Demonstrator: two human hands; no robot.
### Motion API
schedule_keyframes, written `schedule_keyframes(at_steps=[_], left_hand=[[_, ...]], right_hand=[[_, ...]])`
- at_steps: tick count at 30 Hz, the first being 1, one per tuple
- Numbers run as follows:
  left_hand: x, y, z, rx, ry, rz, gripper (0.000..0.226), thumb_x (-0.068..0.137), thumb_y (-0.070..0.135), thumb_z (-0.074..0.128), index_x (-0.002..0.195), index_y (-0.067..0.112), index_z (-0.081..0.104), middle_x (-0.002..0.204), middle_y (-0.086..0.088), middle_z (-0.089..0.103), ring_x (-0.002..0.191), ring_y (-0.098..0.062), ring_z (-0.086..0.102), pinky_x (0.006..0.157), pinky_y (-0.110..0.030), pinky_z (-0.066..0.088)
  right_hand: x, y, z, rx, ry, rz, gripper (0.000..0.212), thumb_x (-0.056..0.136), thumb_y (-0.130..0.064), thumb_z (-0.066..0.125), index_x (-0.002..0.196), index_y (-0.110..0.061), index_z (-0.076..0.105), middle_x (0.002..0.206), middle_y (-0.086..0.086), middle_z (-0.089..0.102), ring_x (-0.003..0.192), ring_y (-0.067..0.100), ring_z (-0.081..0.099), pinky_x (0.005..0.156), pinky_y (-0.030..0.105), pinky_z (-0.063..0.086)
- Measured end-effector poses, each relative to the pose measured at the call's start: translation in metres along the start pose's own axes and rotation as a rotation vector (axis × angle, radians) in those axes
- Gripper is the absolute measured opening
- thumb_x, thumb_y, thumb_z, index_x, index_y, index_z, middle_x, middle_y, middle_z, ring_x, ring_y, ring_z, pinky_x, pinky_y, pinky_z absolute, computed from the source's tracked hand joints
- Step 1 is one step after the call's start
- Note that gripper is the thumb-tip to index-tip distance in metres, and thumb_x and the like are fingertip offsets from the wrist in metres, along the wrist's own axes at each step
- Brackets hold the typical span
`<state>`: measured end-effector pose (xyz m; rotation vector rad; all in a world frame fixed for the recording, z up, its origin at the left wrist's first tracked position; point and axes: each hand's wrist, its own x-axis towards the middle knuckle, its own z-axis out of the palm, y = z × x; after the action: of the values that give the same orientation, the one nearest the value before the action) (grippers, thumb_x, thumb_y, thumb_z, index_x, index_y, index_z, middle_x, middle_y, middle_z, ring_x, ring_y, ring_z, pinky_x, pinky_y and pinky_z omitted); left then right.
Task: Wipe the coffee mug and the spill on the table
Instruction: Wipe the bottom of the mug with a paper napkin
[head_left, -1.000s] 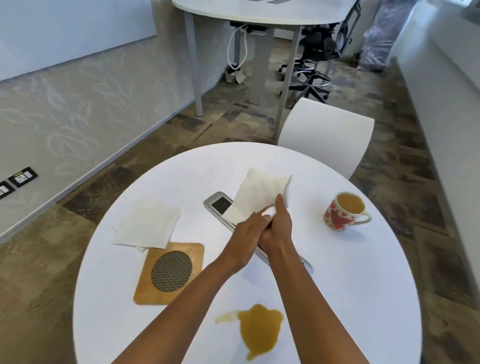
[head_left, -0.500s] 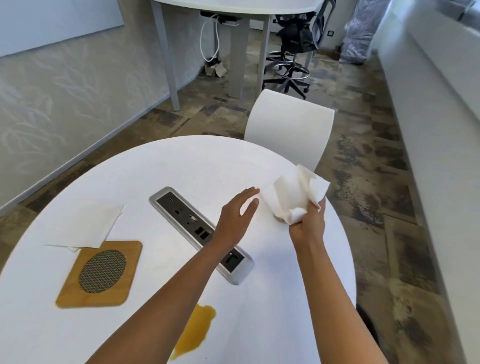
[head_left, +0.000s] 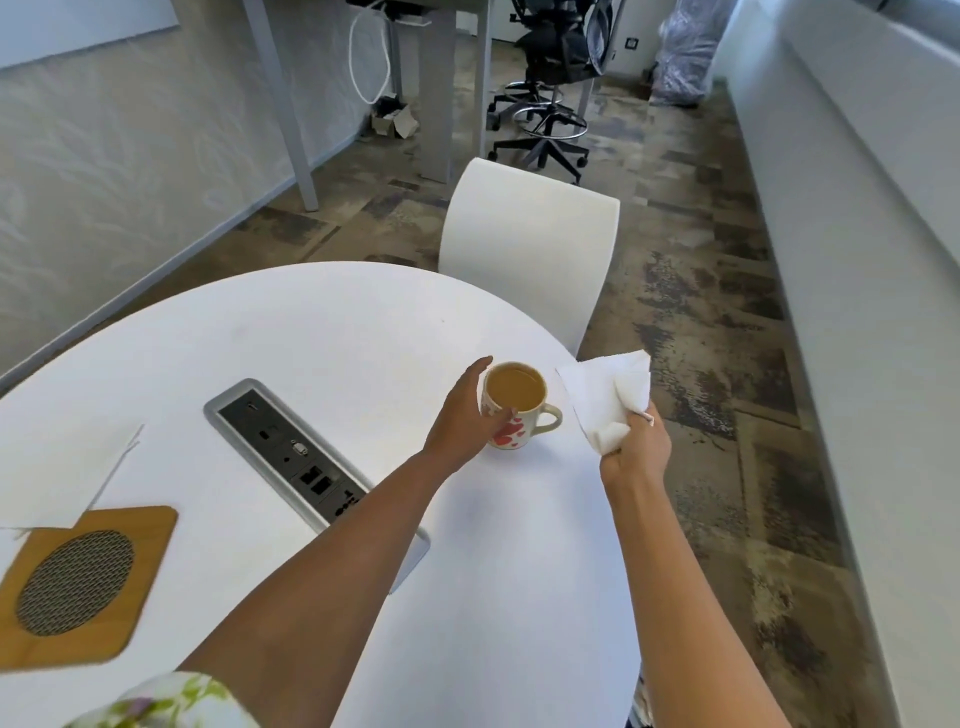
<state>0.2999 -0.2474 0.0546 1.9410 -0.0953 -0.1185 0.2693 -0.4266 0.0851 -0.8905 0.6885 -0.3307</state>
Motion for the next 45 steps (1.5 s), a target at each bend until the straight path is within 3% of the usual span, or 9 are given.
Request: schedule_keyframes(at_steps=[4,8,12,16,22,31,37,42,45], left_hand=[[0.013,-0.008,0.011,-0.045,-0.011,-0.046,0.093,0.071,0.022,0.079,0.144,0.023,0.021,0.151,0.004,0.027,0.137,-0.011,0.026,0.105,-0.026,0.027],[0.022,-0.013,0.022,-0.071,-0.052,-0.063,0.109,0.061,0.024,0.085,0.145,0.026,0.015,0.147,0.002,0.031,0.134,-0.016,0.032,0.108,-0.042,0.036],[0.026,-0.018,0.030,-0.068,-0.020,-0.050,0.118,0.055,0.027,0.089,0.143,0.032,0.011,0.144,0.000,0.033,0.131,-0.015,0.035,0.106,-0.037,0.036],[0.028,-0.022,0.032,-0.103,0.003,-0.048,0.119,0.049,0.030,0.091,0.138,0.038,0.013,0.133,0.004,0.041,0.121,-0.014,0.044,0.096,-0.031,0.042],[0.029,-0.022,0.030,-0.174,0.010,-0.109,0.103,0.048,0.026,0.092,0.130,0.033,0.030,0.127,0.005,0.051,0.114,-0.017,0.053,0.089,-0.052,0.051],[0.024,-0.009,0.026,-0.074,0.114,-0.078,0.083,0.042,0.034,0.089,0.114,0.039,0.049,0.114,0.018,0.060,0.106,-0.007,0.057,0.082,-0.046,0.055],[0.016,0.015,0.018,-0.095,0.160,0.000,0.079,0.044,0.033,0.090,0.112,0.040,0.049,0.113,0.021,0.060,0.102,0.005,0.055,0.086,-0.025,0.049],[0.006,0.047,0.011,-0.115,0.193,0.107,0.074,0.047,0.031,0.090,0.106,0.045,0.048,0.109,0.025,0.058,0.103,0.010,0.053,0.086,-0.018,0.045],[0.001,0.066,0.008,-0.112,0.215,0.170,0.072,0.049,0.031,0.090,0.107,0.044,0.048,0.108,0.025,0.058,0.101,0.008,0.053,0.086,-0.019,0.045]], right_hand=[[0.014,0.006,-0.005,-0.102,-0.023,-0.049,0.025,0.096,-0.009,0.046,0.118,-0.008,0.058,0.092,-0.005,0.064,0.082,0.007,0.061,0.062,0.015,0.053],[0.024,0.016,0.000,-0.163,-0.075,-0.108,0.041,0.096,-0.032,0.049,0.126,-0.006,0.053,0.117,0.005,0.064,0.106,0.016,0.061,0.092,0.028,0.051],[0.035,0.025,0.000,-0.072,-0.016,-0.038,0.056,0.095,-0.052,0.036,0.128,-0.010,0.053,0.119,0.002,0.064,0.108,0.013,0.061,0.094,0.027,0.049],[0.045,0.034,-0.005,-0.045,0.119,-0.028,0.039,0.097,-0.028,0.049,0.123,0.000,0.057,0.103,0.003,0.065,0.089,0.010,0.061,0.079,0.022,0.052],[0.049,0.042,-0.009,0.021,0.155,-0.030,0.053,0.093,0.004,0.049,0.142,-0.009,0.035,0.123,0.003,0.054,0.110,0.017,0.055,0.087,0.026,0.048],[0.039,0.052,-0.019,0.058,0.199,-0.026,0.033,0.098,-0.002,0.041,0.130,-0.004,0.046,0.125,0.014,0.055,0.106,0.022,0.054,0.094,0.038,0.047],[0.021,0.054,-0.026,0.129,0.177,-0.015,0.042,0.093,0.012,0.030,0.085,-0.014,0.063,0.113,0.009,0.058,0.089,0.015,0.062,0.074,0.023,0.056],[-0.005,0.060,-0.022,0.112,0.047,-0.005,0.036,0.094,0.010,0.034,0.107,-0.006,0.063,0.128,0.014,0.056,0.112,0.026,0.059,0.087,0.026,0.054],[-0.027,0.062,-0.016,0.044,-0.041,-0.032,0.034,0.097,0.000,0.037,0.114,-0.015,0.062,0.129,0.006,0.058,0.116,0.017,0.058,0.091,0.025,0.049]])
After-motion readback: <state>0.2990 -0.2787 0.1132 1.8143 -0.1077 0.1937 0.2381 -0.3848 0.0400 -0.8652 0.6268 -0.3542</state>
